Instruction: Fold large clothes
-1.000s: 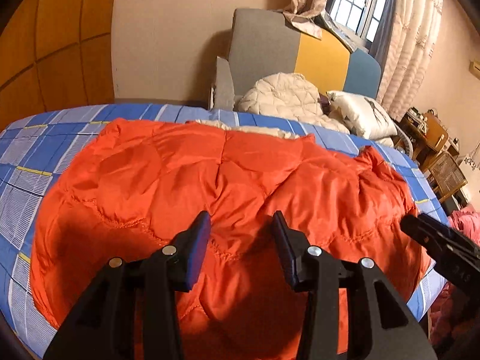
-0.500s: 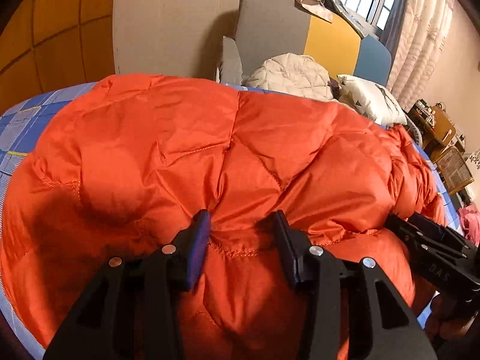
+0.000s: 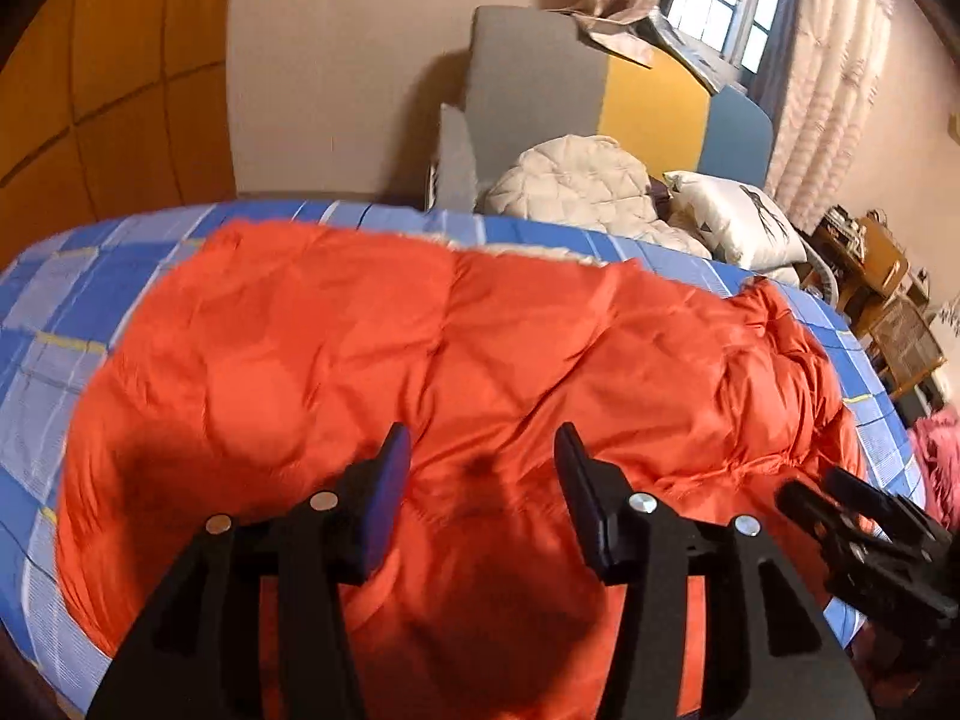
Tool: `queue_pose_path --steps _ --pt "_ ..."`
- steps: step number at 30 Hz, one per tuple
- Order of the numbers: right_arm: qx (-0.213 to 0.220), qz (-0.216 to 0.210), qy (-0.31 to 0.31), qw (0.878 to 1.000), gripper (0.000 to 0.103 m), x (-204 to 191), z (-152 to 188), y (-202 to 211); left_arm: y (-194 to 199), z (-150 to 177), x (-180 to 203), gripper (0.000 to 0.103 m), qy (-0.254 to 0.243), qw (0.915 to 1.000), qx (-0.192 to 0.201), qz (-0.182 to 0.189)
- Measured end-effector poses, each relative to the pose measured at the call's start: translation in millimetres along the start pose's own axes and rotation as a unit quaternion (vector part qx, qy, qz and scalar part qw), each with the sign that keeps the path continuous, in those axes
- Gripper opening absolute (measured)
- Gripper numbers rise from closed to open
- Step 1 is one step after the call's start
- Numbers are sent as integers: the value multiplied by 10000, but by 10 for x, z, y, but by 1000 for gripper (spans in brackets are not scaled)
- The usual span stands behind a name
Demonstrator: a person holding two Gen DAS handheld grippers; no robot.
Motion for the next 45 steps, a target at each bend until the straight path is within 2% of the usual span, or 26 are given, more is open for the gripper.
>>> queue_pose_path --steps 3,6,11,13,15,18,21,22,27,32,35,40,45 --pt "167 168 -52 9997 78 112 68 227 -47 -108 154 50 -200 9998 -25 20" --pt "284 237 -286 9989 82 286 142 410 -200 -168 236 50 -193 9997 -174 -29" --pt "257 -60 -1039 9942 85 631 301 524 -467 -134 174 51 -79 9991 -333 -236" --pt "330 -415 -1445 9881 88 752 353 519 -503 -107 193 51 -139 9991 -303 -269" --pt "387 -848 -2111 9730 89 934 440 458 -520 -88 221 52 -291 9987 -248 -343" --pt "441 -1133 -2603 9579 92 1117 528 340 -531 -83 209 52 -270 9989 -251 -305" --pt "272 -1376 -2958 9449 92 1215 621 152 -533 -72 194 52 -243 9991 -224 -270" --pt "229 -1448 -3046 9411 95 1240 651 79 -538 -64 200 52 -263 9991 -208 -277" --pt "251 -1852 -3034 9343 100 1196 592 -16 -484 -48 170 51 -227 9994 -198 -193" --pt "254 -2097 -3141 9256 100 1225 478 -90 -317 -45 75 48 -505 9980 -30 -374" --pt "175 -2061 -3008 9310 100 1226 416 -159 -313 -38 35 48 -492 9980 -107 -378" --pt "174 -2108 -3072 9279 100 1276 362 -235 -307 19 27 47 -491 9982 -170 -303" --pt "65 -2108 -2914 9330 100 1170 316 -321 -362 88 -15 47 -400 9988 -224 -147"
Point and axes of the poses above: each gripper's, at about its wrist camera, not at the fingertips, and y roughly against the way its jaws point, x to its right, z to its underside, the point moved 5 cm from there along -y, roughly the way its jaws point, and after that the axes turned 10 degrees about -z, right-handed, at the moved point
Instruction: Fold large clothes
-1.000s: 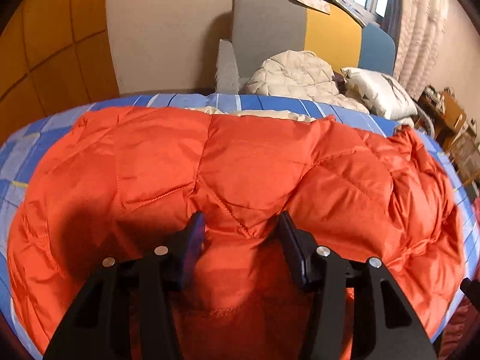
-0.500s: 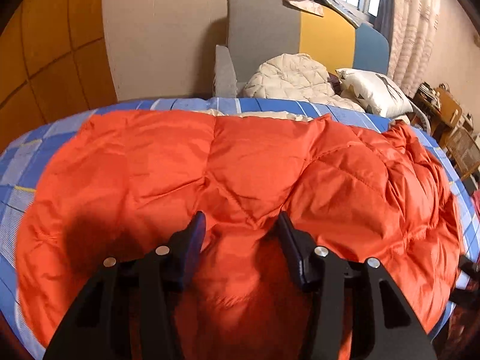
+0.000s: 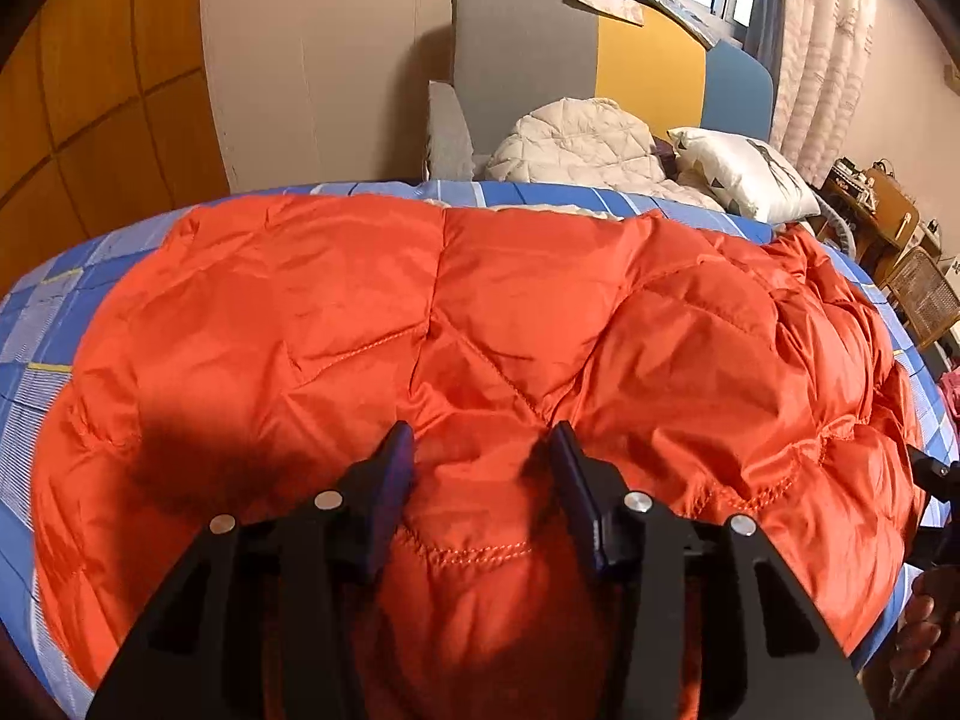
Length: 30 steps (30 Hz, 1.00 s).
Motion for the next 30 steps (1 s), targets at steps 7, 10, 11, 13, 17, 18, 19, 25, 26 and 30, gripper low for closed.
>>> queue_pose_path --steps 7,10,11,13,17,18,19,25,26,30 --pt "-67 -115 -177 9998 93 -22 23 -15 -48 47 -35 47 141 9997 17 214" --pt "-26 -59 -318 9995 82 59 -6 -20 8 48 -90 43 251 9990 7 374" --pt "-15 -101 -351 9993 81 69 -8 -4 35 47 -108 42 260 9988 18 404" --pt "-6 -193 -424 9989 74 86 -1 14 75 51 -163 42 209 9993 80 305" --pt "-38 -285 -322 9991 54 19 3 4 6 88 -207 40 96 9996 30 267" --pt "-39 -302 -255 9992 48 -27 -2 17 -7 94 -202 40 118 9995 -1 283" --pt "-39 -314 -216 9993 42 -59 3 35 -20 92 -198 40 137 9994 -35 304" --pt "24 -331 113 9994 32 -333 2 146 -106 123 -234 39 309 9981 -192 499" --pt "37 -331 173 9993 32 -384 0 162 -112 134 -248 39 351 9977 -201 544" --pt "86 -392 547 9977 30 -709 -3 271 -168 143 -285 38 382 9971 -225 624"
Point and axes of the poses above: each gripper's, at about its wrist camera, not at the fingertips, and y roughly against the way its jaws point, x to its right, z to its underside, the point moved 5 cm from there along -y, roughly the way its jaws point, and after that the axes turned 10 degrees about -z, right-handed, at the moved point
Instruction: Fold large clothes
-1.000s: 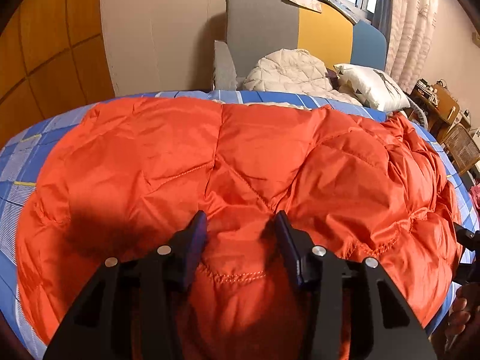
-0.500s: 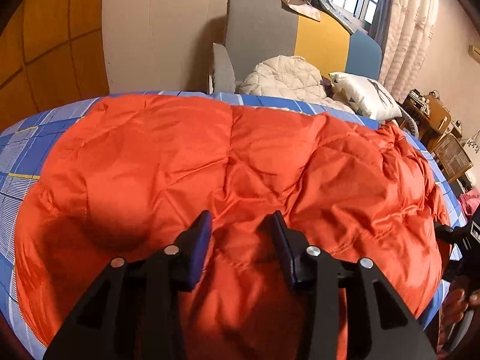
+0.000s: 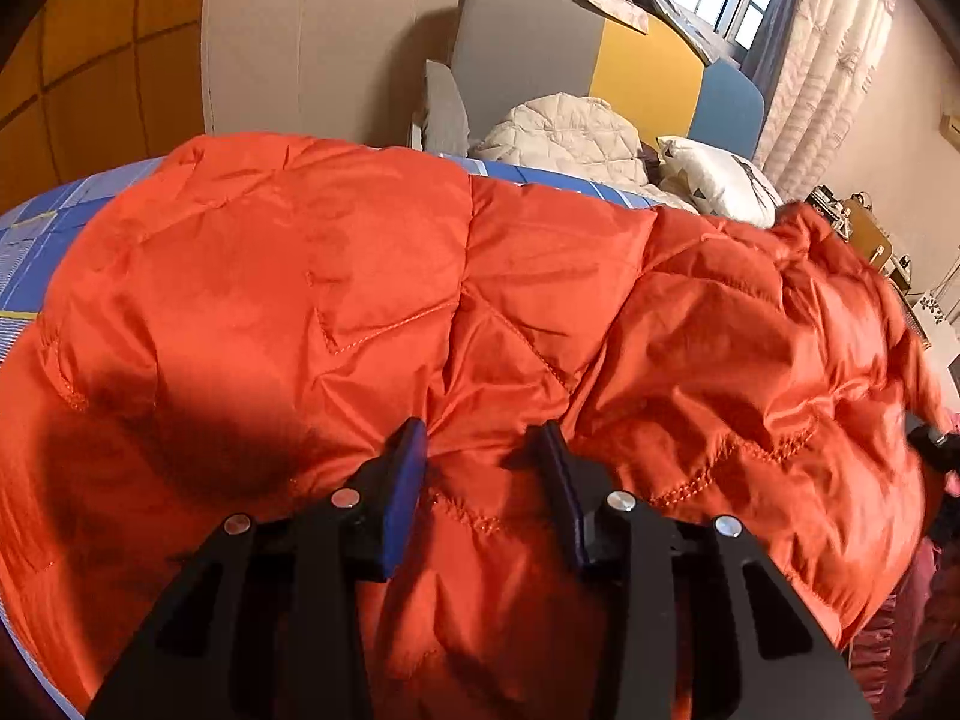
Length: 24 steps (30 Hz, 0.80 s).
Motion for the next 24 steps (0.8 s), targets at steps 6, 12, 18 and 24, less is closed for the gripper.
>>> queue_pose_path --steps 6,12,18,24 --pt "-38 -115 712 9974 29 -627 -36 4 -17 24 -11 36 73 9999 -42 143" --pt "-169 -124 1173 9929 28 -1083 11 -117 -25 42 -44 35 94 9996 -68 269" --pt "-273 49 1439 9892 28 -1358 60 -227 66 -24 -60 29 145 9991 -192 348" --pt "-320 179 1579 9868 28 -1428 66 -283 677 -146 -371 29 349 9965 425 625"
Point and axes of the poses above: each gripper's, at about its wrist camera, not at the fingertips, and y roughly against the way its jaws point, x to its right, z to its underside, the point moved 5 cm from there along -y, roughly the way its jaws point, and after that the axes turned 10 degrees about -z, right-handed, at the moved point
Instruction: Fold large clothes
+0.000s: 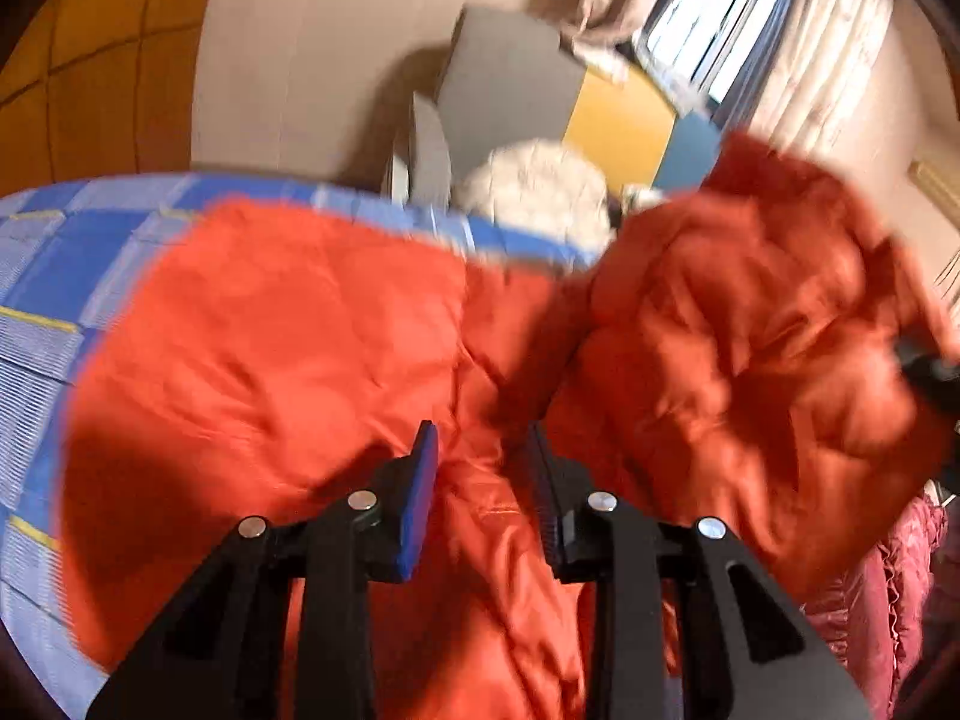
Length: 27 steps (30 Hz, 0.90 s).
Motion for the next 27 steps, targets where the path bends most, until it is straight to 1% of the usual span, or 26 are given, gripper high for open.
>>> queue_pose_path --steps 1,3,4,5,7,9,10,12,16,17,20,22,27 --pt "-8 28 67 10000 28 -40 3 -3 124 -25 -107 29 40 9999 127 -37" --pt "-40 89 202 9997 28 -124 7 -27 308 -53 -382 29 167 9989 332 -277" --pt "-64 134 294 9995 28 -174 10 -43 353 -69 -491 29 249 9983 385 -354" --pt "-80 165 359 9992 28 -201 12 -60 408 -75 -668 29 400 9970 437 -508" --pt "-129 281 534 9981 28 -300 18 -103 457 -62 -977 29 643 9936 452 -806" --pt "-168 401 718 9965 28 -403 21 -152 396 -10 -1256 29 889 9912 241 -950" --pt "-193 488 853 9950 28 -475 27 -188 366 57 -1350 29 954 9909 126 -936" --pt "-256 714 1170 9902 28 -622 43 -267 268 163 -1416 26 1063 9910 -73 -808" --pt "-511 977 1833 9769 28 -973 146 -516 135 309 -1412 24 1067 9926 -239 -527" --pt "-567 996 1954 9740 28 -1043 177 -572 144 352 -1391 23 1097 9927 -251 -429" --pt "-767 1056 2392 9622 28 -1298 331 -801 95 347 -1364 20 1191 9923 -299 -153" --pt "-922 1048 2664 9537 28 -1450 475 -988 72 348 -1381 19 1148 9928 -328 -95" --pt "-1232 1019 3121 9365 28 -1686 843 -1358 79 349 -1397 19 1047 9937 -385 49"
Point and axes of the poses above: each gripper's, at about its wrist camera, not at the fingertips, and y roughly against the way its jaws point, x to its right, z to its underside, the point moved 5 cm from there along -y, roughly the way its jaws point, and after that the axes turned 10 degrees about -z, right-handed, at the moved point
